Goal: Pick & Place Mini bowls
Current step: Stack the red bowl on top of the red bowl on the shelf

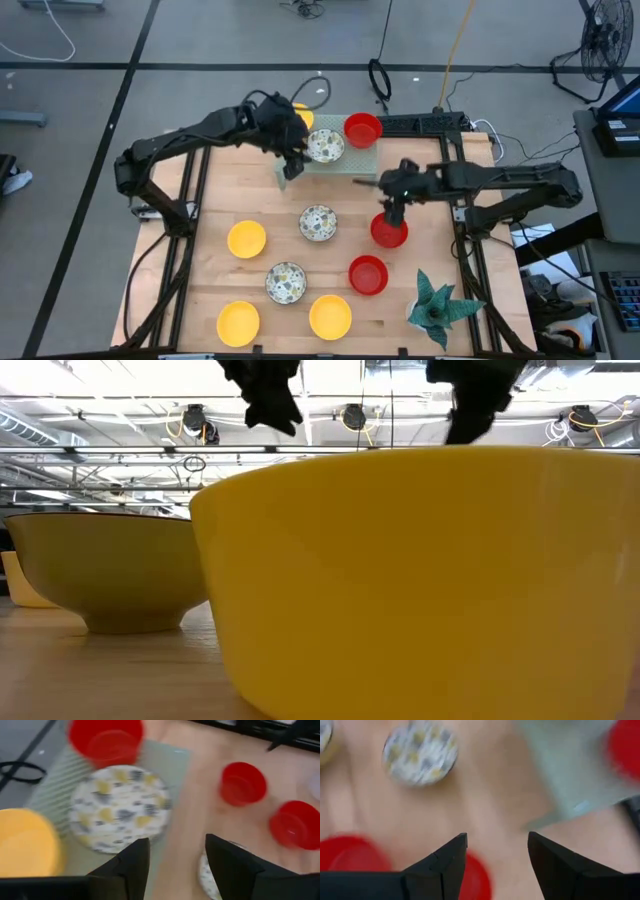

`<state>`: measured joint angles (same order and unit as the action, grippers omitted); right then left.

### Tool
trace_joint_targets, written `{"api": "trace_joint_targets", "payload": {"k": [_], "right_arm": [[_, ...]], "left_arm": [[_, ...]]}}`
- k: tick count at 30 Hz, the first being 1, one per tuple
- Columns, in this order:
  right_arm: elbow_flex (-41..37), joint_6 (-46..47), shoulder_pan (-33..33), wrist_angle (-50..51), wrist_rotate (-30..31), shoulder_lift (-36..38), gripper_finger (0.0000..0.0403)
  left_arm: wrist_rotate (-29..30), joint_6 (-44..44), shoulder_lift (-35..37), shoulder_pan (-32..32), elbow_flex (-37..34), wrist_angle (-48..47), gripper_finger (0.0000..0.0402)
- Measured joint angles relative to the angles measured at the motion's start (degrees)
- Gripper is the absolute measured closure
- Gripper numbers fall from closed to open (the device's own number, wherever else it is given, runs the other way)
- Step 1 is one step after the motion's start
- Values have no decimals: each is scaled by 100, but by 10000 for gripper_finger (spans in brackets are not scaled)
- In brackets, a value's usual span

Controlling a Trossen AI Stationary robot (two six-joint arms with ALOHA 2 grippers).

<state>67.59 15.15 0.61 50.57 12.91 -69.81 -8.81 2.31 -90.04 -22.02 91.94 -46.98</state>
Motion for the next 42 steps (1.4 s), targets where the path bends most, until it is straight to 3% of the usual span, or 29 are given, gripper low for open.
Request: {"api": "trace_joint_targets", "payload": {"k": [7, 13, 20, 37, 42], "right_arm": [[-2, 835, -516, 651, -847, -764, 203], [-2, 1118, -915, 1140, -870, -1395, 203], [-2, 1122, -1373, 1007, -870, -1792, 203], [-1610, 1988, -1536, -986, -852, -1829, 204], [-1828, 2045, -1536, -1287, -845, -1829, 252]], "left_arm": [[4, -363, 0, 734, 0, 1, 231], [29, -826, 0, 1229, 0, 4, 240], [33, -1132, 0, 1638, 0, 3, 237], [37, -1135, 0, 1917, -1, 0, 232], [37, -1125, 0, 1917, -1, 0, 231]]}}
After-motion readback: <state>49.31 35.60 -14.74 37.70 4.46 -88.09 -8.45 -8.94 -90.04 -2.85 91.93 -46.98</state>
